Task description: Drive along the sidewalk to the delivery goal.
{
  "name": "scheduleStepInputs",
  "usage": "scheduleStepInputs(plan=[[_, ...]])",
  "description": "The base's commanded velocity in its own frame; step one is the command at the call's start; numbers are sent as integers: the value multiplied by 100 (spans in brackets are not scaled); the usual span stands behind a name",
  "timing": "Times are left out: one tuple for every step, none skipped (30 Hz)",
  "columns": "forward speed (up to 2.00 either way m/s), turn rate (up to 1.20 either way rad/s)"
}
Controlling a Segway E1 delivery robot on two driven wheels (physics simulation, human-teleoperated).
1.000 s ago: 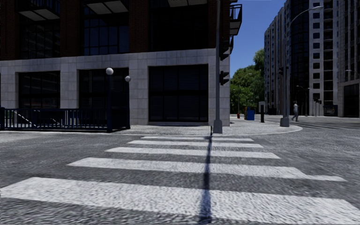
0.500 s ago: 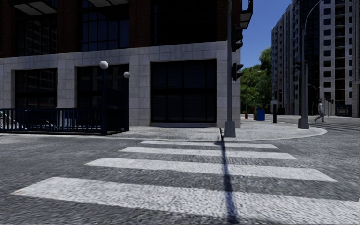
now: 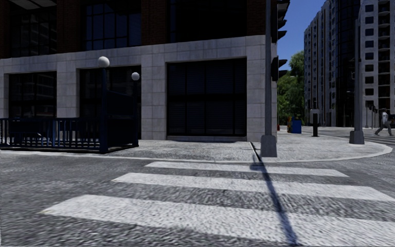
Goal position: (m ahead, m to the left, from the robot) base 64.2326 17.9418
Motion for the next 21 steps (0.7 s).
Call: scheduleStepInputs(plan=[[200,0],[200,0],[200,0],[200,0],[200,0],[200,0],[200,0],[200,0],[200,0],[200,0],[200,0],[200,0],[200,0],[200,0],[200,0],[200,0],[200,0],[200,0],[200,0],[200,0],[200,0]])
